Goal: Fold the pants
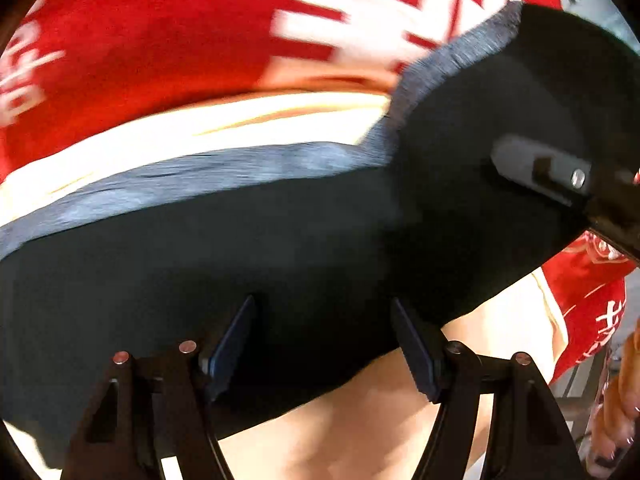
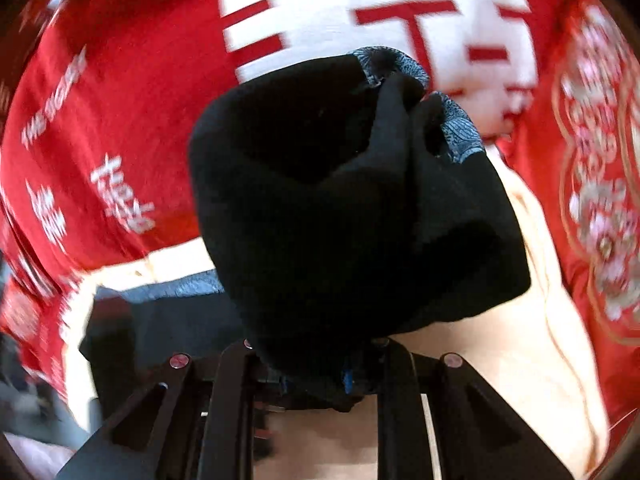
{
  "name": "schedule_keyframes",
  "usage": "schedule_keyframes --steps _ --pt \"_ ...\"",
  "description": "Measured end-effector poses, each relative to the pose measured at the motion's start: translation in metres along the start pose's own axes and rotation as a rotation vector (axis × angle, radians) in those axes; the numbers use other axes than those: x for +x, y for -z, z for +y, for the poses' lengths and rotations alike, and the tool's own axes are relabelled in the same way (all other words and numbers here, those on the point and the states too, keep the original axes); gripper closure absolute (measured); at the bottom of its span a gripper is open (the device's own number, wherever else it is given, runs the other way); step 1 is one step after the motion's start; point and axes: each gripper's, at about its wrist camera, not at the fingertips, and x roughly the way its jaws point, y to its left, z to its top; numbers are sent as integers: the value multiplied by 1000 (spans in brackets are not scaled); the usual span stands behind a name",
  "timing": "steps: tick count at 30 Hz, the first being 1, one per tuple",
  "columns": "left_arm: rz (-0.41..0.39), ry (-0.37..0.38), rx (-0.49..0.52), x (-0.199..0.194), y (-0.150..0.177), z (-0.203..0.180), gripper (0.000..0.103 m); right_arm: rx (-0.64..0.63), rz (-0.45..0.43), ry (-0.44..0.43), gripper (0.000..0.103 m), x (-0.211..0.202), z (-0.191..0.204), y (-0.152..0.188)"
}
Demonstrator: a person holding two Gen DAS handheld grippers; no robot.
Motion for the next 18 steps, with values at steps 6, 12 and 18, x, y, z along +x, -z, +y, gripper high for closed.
schedule_keyframes --steps 6,12,18 --pt "-42 -110 -64 -58 12 81 16 -246 43 156 79 25 79 18" --pt "-44 -209 -145 -95 36 161 16 -381 128 235 76 83 145 51" --pt "-28 -223 -163 -102 49 188 16 -580 138 451 50 119 195 98"
